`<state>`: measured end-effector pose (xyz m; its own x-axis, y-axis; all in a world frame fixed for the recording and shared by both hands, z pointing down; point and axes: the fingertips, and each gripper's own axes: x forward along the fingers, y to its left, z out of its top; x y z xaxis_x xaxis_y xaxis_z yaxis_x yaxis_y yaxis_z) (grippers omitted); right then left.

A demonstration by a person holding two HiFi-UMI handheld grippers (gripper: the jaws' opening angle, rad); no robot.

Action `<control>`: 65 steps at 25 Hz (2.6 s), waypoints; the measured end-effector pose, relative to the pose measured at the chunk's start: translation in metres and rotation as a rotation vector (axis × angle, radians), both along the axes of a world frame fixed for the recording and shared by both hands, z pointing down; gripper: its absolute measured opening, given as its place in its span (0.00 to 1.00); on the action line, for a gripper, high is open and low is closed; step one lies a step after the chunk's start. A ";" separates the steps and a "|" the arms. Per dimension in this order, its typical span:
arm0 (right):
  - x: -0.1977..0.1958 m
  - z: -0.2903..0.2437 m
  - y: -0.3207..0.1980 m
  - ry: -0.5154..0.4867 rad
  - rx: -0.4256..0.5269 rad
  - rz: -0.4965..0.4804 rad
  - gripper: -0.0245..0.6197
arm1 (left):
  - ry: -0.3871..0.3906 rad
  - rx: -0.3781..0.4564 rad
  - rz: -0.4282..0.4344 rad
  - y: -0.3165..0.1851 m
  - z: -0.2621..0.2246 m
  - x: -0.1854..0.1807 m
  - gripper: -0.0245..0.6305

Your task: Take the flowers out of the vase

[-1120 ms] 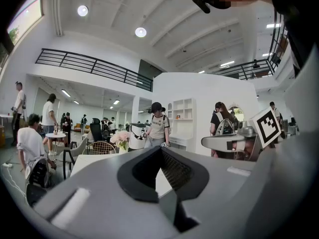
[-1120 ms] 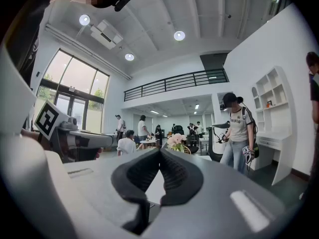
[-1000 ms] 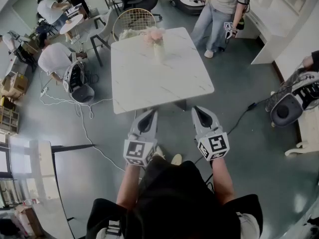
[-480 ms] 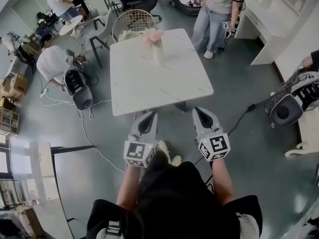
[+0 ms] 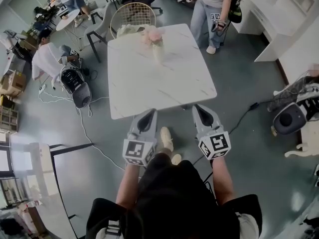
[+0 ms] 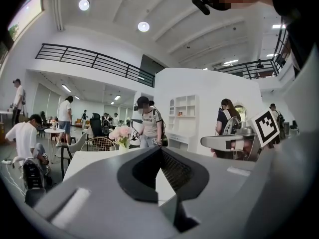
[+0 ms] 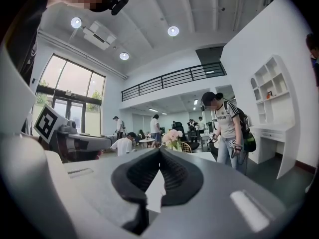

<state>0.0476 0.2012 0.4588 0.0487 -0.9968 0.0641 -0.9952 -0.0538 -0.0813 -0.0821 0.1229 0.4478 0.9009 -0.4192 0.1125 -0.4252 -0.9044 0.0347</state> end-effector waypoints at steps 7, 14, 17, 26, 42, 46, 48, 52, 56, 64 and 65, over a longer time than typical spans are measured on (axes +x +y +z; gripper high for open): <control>0.034 0.000 -0.056 -0.010 -0.038 0.010 0.04 | -0.008 -0.029 -0.003 -0.059 -0.002 0.028 0.05; 0.051 -0.005 -0.113 -0.008 -0.043 0.005 0.04 | -0.003 -0.041 -0.007 -0.118 -0.007 0.049 0.05; 0.057 -0.004 -0.134 -0.004 -0.040 0.002 0.04 | 0.000 -0.036 -0.003 -0.138 -0.005 0.057 0.05; 0.062 -0.007 -0.195 0.019 -0.040 -0.010 0.04 | 0.017 -0.041 -0.013 -0.196 -0.003 0.063 0.05; 0.069 0.003 -0.241 0.035 -0.086 -0.063 0.04 | 0.018 -0.074 -0.053 -0.236 0.006 0.071 0.05; 0.085 0.008 -0.252 0.032 -0.096 -0.098 0.04 | 0.016 -0.078 -0.081 -0.241 0.011 0.085 0.05; 0.094 0.009 -0.261 0.033 -0.100 -0.115 0.04 | 0.019 -0.076 -0.091 -0.246 0.012 0.094 0.05; 0.103 0.009 -0.285 0.039 -0.109 -0.170 0.04 | 0.005 -0.090 -0.145 -0.259 0.014 0.099 0.05; 0.115 0.015 -0.305 0.042 -0.117 -0.223 0.04 | -0.011 -0.105 -0.219 -0.273 0.021 0.105 0.05; 0.126 0.031 -0.335 0.041 -0.140 -0.310 0.05 | -0.037 -0.128 -0.335 -0.284 0.030 0.104 0.05; 0.127 0.033 -0.339 0.043 -0.144 -0.320 0.05 | -0.038 -0.128 -0.347 -0.285 0.030 0.104 0.05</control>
<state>0.1746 -0.1374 0.4917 -0.2590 -0.9429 0.2094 -0.9659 0.2535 -0.0532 0.0214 -0.1624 0.4777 0.7018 -0.6793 0.2143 -0.7089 -0.6957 0.1165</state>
